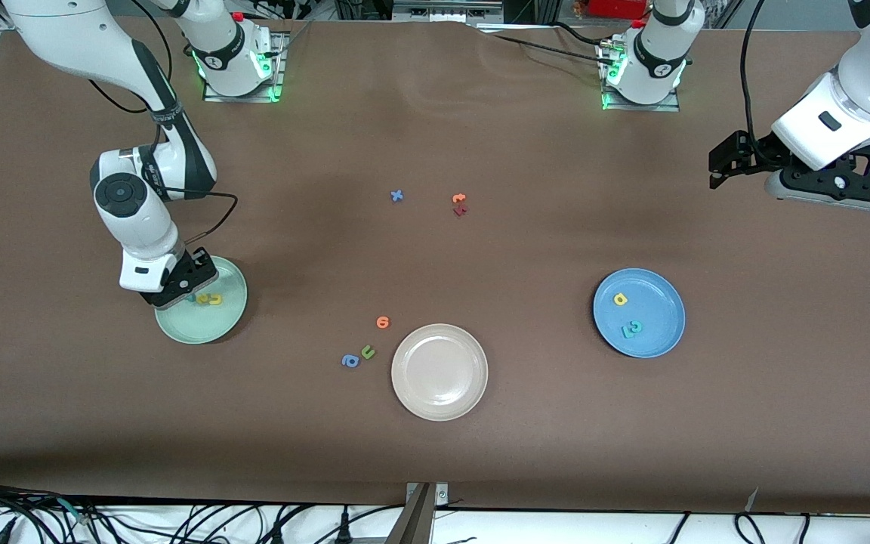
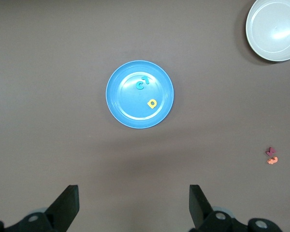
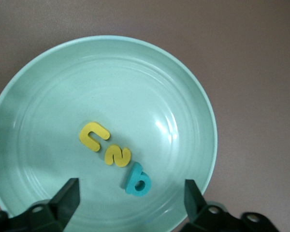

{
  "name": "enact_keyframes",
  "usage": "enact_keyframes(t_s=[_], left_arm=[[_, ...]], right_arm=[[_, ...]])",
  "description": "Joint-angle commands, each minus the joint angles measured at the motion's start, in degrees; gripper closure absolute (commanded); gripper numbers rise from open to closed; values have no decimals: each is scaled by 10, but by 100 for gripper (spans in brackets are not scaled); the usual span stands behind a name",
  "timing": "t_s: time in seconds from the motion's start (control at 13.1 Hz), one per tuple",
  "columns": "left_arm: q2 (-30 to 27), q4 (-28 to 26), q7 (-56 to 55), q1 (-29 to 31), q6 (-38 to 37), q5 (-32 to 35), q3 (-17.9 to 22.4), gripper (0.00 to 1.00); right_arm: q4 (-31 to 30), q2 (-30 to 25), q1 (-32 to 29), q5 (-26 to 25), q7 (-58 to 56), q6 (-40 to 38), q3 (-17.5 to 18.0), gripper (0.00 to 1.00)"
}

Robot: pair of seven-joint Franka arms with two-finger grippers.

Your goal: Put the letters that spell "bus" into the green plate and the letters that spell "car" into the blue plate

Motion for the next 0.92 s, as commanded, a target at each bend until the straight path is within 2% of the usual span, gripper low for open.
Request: enact_keyframes(t_s=[0.0,0.08,0.23,0.38,0.53,0.84], left_arm=[[1,11,0,1,-11,14,-5,0],[1,11,0,1,-11,14,-5,0],[1,11,0,1,-11,14,-5,0],[1,11,0,1,-11,14,-5,0],[1,11,0,1,-11,14,-5,0],[1,11,0,1,-11,14,-5,0]], right_arm=[[-2,-36,-2,37,-5,-60,11,2],[13,-49,-1,94,-5,-106,30,2],[81,-68,-1,193,-6,-248,44,2],[190,-75,-1,248,-2,-419,43,1],[298,-74,-4,257,8,-560,38,1],[415,-89,-7,249,119,-723,25,0]])
